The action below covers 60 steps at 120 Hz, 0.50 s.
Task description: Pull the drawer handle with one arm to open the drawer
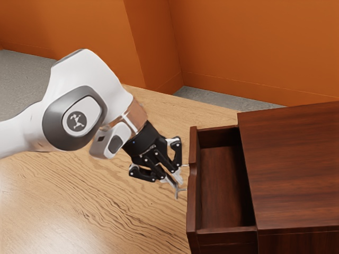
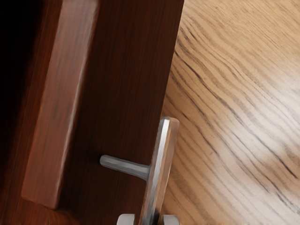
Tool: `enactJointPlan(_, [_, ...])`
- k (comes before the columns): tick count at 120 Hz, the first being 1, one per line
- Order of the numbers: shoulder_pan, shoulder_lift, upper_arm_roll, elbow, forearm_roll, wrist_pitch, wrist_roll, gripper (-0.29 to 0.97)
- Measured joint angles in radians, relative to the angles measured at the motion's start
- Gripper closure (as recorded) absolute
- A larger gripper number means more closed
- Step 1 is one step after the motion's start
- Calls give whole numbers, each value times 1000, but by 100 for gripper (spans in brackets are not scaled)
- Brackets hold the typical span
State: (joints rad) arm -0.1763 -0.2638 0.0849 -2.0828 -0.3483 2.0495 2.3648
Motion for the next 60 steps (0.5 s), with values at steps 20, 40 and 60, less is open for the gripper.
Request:
enactJointPlan(20, [-3, -39, 34, -47, -2, 1, 8, 71])
enactJointPlan(40, [-3, -58, 55, -63, 4, -1, 14, 72])
enactJointPlan(60, [-3, -87, 83, -89, 17, -1, 19, 71])
